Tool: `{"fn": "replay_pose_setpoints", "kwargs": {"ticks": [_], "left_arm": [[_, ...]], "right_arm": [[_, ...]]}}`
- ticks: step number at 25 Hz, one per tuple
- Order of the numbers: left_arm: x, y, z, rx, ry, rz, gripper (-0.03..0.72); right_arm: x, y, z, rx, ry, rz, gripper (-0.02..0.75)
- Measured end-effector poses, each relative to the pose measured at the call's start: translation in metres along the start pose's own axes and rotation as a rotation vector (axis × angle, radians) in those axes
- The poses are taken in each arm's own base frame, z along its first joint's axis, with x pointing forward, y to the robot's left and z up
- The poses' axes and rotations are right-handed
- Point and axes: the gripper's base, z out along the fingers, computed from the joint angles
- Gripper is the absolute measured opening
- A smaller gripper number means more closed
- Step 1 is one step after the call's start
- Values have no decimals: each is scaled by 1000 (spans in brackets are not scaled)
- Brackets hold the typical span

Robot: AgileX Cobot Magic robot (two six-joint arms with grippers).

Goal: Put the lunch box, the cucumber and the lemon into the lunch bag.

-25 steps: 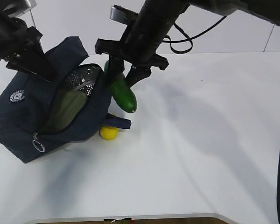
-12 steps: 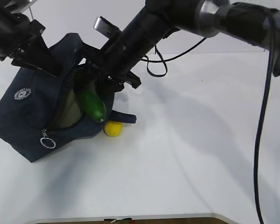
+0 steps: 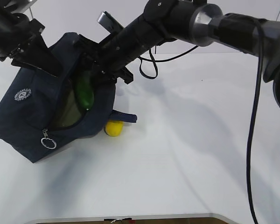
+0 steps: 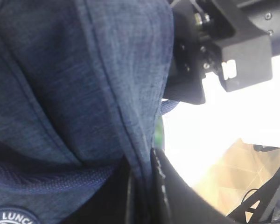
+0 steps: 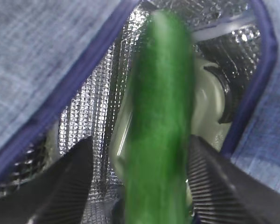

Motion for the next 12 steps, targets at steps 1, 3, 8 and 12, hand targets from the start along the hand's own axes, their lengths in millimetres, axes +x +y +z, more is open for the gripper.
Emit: {"fn": "replay_pose_setpoints", "kwargs": {"ticks": [1, 3, 8, 12], "left_arm": [[0, 0, 0, 2, -1, -1, 10], [0, 0, 0, 2, -1, -1, 10], [0, 0, 0, 2, -1, -1, 10], [0, 0, 0, 2, -1, -1, 10]], "right_arm": [[0, 0, 0, 0, -1, 5, 388], [0, 0, 0, 0, -5, 6, 438], [-1, 0, 0, -1, -5, 9, 505], [1, 1, 0, -8, 9, 10, 510]]}}
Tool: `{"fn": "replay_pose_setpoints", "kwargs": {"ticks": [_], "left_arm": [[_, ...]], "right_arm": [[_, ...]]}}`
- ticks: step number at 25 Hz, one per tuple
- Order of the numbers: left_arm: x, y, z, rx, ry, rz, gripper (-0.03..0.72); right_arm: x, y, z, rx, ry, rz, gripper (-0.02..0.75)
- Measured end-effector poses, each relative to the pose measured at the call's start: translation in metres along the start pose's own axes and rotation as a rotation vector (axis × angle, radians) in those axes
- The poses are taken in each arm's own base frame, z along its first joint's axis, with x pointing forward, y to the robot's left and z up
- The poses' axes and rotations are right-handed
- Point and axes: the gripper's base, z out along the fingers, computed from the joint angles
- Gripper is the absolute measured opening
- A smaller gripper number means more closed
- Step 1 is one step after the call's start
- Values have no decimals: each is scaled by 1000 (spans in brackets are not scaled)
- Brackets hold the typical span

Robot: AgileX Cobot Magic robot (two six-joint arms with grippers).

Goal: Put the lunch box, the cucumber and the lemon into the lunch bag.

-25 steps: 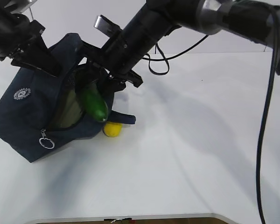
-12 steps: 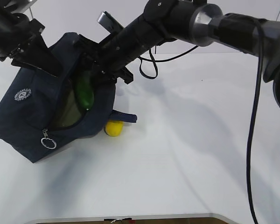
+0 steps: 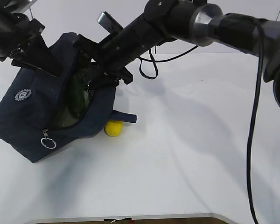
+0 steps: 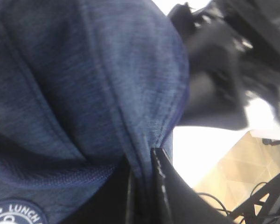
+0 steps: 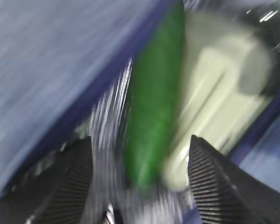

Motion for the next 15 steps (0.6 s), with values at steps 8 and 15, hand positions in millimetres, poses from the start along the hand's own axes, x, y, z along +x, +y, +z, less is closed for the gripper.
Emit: {"fn": "replay_pose_setpoints", "kwargs": {"ticks": [8, 15], "left_arm": [[2, 7, -3, -35, 19, 3, 10], [6, 35, -25, -63, -21, -72, 9]], "right_arm": [[9, 10, -3, -82, 109, -117, 510], [0, 33, -31, -6, 126, -338, 510]]}}
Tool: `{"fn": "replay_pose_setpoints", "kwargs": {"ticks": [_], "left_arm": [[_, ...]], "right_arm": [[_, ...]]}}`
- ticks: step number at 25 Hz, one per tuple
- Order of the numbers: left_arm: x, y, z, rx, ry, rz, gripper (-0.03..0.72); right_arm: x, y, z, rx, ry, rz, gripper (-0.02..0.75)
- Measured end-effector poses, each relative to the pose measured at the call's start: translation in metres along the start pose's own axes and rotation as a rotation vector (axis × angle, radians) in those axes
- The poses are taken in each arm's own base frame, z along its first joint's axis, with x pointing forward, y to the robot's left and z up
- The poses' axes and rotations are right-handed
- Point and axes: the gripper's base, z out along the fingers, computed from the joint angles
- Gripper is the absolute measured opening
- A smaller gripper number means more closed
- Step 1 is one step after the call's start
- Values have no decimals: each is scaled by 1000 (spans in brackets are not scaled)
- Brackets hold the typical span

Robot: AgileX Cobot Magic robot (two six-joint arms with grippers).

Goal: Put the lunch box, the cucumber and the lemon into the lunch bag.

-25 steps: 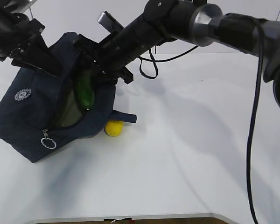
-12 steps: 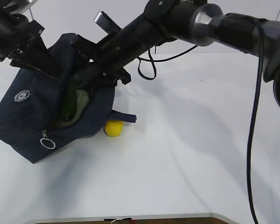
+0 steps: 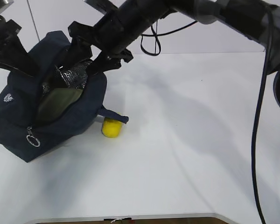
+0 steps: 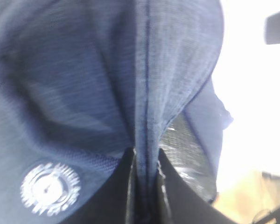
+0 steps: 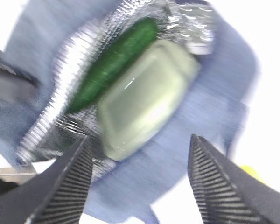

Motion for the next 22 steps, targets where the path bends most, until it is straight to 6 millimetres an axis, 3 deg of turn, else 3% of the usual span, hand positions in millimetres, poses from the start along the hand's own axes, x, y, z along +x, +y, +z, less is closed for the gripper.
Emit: {"fn": "replay_pose_setpoints", "kwargs": {"ticks": [5, 13, 18, 22], "left_arm": [[2, 23, -16, -25, -38, -60, 9], [8, 49, -34, -77, -64, -114, 9], [13, 62, -34, -154, -17, -129, 9], [15, 76, -23, -175, 30, -167, 9]], "right_arm": [[-11, 6, -20, 123, -48, -57, 510], [-10, -2, -26, 256, -30, -82, 510], [-10, -3, -31, 307, -32, -100, 510], [-7, -5, -32, 332, -15, -97, 510]]}}
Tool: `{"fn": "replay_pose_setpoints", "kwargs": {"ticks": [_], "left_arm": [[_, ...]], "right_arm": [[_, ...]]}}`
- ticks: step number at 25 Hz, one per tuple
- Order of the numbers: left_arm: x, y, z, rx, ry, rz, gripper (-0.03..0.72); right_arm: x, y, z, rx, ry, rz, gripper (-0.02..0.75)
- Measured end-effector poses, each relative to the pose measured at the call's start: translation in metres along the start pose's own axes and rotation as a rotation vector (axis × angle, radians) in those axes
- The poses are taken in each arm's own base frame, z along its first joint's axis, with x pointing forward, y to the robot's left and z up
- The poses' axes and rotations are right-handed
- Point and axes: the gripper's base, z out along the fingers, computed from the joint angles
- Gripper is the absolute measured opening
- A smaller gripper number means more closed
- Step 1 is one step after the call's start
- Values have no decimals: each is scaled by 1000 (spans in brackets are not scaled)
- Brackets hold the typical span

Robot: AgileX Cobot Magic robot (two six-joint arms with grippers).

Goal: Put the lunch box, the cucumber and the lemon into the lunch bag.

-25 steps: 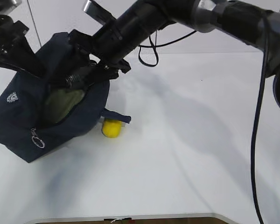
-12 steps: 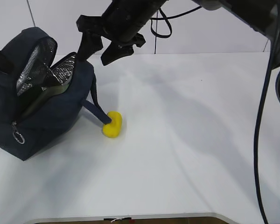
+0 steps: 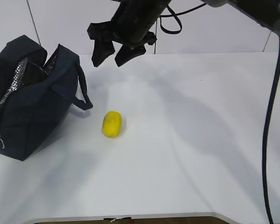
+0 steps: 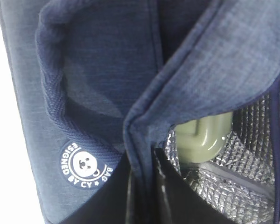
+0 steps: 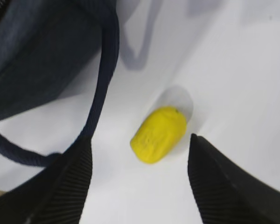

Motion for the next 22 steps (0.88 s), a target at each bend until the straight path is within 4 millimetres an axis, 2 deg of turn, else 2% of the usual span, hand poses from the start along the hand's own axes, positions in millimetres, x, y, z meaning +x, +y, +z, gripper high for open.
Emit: {"fn": "replay_pose_setpoints", "kwargs": {"ticks": [6, 9, 16, 22], "left_arm": [[0, 3, 4, 1, 12, -10, 9], [0, 3, 4, 1, 12, -9, 9], [0, 3, 4, 1, 12, -9, 9], [-1, 2, 4, 4, 10, -11, 9]], "right_arm": [[20, 0, 1, 45, 96, 25, 510], [27, 12, 0, 78, 123, 25, 510], [36, 34, 14, 205, 154, 109, 510], [40, 25, 29, 323, 160, 213, 510]]}}
